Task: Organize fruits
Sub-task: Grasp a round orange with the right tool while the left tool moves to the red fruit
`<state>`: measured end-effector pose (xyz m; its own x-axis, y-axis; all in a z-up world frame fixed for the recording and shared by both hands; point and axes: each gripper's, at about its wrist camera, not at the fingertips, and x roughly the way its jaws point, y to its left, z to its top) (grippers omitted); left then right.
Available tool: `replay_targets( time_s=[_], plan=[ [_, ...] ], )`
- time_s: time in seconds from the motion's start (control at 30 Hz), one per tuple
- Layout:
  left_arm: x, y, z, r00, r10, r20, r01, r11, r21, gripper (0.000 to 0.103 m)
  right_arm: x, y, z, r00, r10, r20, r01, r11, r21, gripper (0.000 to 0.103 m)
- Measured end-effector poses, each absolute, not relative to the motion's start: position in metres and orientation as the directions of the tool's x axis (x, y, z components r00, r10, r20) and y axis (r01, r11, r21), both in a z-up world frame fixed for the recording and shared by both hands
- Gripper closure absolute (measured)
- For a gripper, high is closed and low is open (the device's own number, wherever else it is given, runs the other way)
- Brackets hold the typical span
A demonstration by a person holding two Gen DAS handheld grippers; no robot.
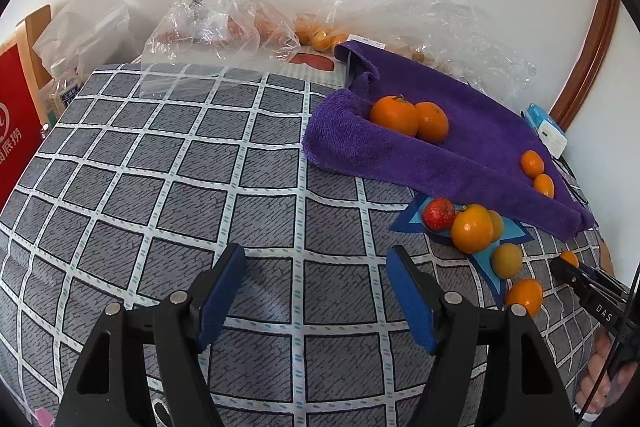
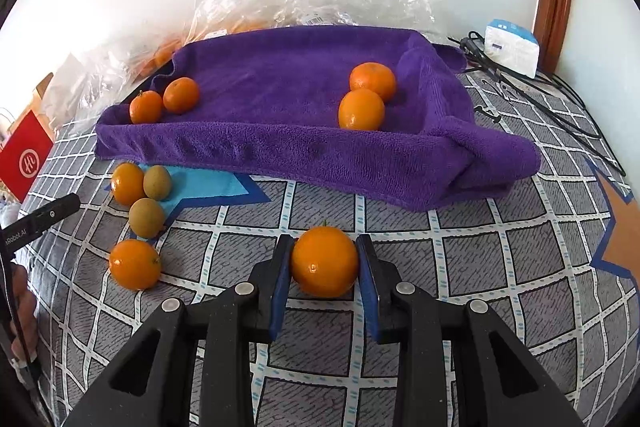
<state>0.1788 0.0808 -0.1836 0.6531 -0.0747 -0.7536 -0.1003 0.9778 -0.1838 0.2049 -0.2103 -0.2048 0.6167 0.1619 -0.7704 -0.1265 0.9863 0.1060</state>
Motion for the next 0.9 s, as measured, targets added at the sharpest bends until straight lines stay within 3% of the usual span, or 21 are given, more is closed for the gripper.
replay_targets(
  time_s=[0.27, 0.37, 0.47, 0.63, 0.9],
  plan=[
    [0.175, 0.074, -0.183, 0.633, -0.043, -0.773, -0.090, 0.988, -0.128, 0.029, 0.201, -0.210, -0.204, 0.628, 0.158, -0.762, -0.125, 0.987, 0.103, 0.072],
    [0.182, 0.069, -0.178, 0.626, -0.060, -0.777, -0.084, 0.986, -0.144, 0.038, 0.200, -0.207, -0.203, 0.631, 0.148, -0.761, -0.129, 0.988, 0.086, 0.072],
    [0.194, 0.058, -0.173, 0.624, -0.102, -0.775, -0.043, 0.986, -0.164, 0.039, 0.200, -0.205, -0.204, 0.633, 0.133, -0.763, -0.130, 0.989, 0.064, 0.072],
    [0.211, 0.026, -0.174, 0.627, -0.071, -0.776, 0.030, 0.997, -0.067, 0.044, 0.201, -0.206, -0.203, 0.631, 0.138, -0.763, -0.131, 0.989, 0.070, 0.072],
    [0.225, 0.005, -0.178, 0.619, -0.118, -0.776, 0.065, 0.993, -0.099, 0.051, 0.201, -0.206, -0.203, 0.630, 0.137, -0.764, -0.135, 0.989, 0.066, 0.072]
  ],
)
